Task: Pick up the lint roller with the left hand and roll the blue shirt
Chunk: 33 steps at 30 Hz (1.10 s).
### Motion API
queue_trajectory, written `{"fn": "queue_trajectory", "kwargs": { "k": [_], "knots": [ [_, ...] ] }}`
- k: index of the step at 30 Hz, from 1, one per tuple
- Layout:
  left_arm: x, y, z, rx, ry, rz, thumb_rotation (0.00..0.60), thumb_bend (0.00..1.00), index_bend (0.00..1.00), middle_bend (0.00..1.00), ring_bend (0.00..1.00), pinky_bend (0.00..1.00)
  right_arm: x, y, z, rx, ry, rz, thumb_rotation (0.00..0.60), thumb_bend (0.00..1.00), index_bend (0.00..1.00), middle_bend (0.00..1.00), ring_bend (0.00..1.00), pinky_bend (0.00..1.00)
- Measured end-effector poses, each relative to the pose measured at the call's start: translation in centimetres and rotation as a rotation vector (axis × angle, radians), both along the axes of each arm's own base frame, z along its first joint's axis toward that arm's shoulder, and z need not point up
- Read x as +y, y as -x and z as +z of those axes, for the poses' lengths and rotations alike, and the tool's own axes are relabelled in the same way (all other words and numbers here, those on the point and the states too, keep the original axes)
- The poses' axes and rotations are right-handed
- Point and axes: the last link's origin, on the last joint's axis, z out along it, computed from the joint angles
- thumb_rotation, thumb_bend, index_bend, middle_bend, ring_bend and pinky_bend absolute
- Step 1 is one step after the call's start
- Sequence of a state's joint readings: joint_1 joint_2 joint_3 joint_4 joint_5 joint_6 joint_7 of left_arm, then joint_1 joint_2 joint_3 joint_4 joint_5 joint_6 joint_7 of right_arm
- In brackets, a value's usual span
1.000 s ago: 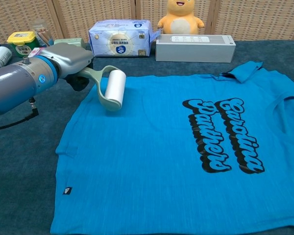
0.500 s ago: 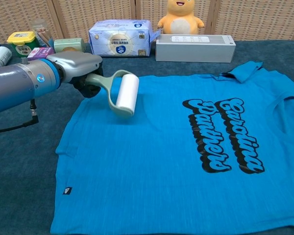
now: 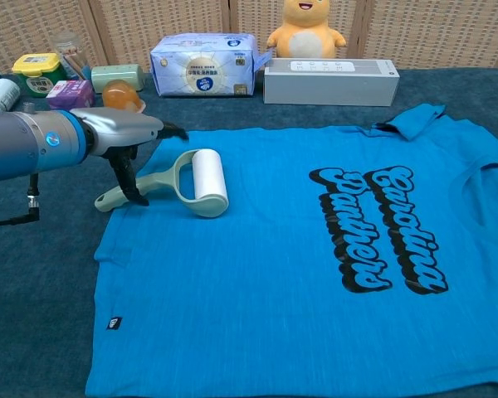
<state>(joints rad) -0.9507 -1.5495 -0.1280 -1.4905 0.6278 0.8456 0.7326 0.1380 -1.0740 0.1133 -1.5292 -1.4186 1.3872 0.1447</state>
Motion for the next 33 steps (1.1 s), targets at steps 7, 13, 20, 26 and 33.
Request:
{"fn": "queue_trajectory", "kwargs": {
  "k": [7,13,20,26,33],
  "knots": [
    [-1.0,0.0,2.5,-0.015,-0.044,-0.026,0.6,0.12,0.0,0.0,0.0,0.22,0.1,-0.2,-0.1,0.001,-0.004,0.01,0.6,0.0,0.06,0.0,0.0,0.0],
    [-3.1,1.4,5.6,-0.039,-0.114,-0.046,0.6,0.12,0.0,0.0,0.0,0.2,0.4,-0.6,-0.2,0.003,-0.008,0.027,0.6,0.0,0.06,0.0,0.0,0.0],
    [-6.2,4.7,10.5,-0.091,-0.305,-0.103,0.6,0.12,0.0,0.0,0.0,0.18,0.8,-1.2,-0.7,0.024,-0.015,0.057,0.6,0.0,0.06,0.0,0.0,0.0],
    [-10.0,8.2,15.3,-0.17,-0.481,-0.146,0.6,0.12,0.0,0.0,0.0,0.17,1.2,-1.6,-1.0,0.039,-0.015,0.077,0.6,0.0,0.06,0.0,0.0,0.0],
    [-14.8,13.2,18.6,-0.204,-0.555,-0.012,0.6,0.12,0.0,0.0,0.0,0.15,1.6,-1.9,-1.1,0.062,-0.005,0.091,0.6,0.0,0.06,0.0,0.0,0.0]
  ]
}}
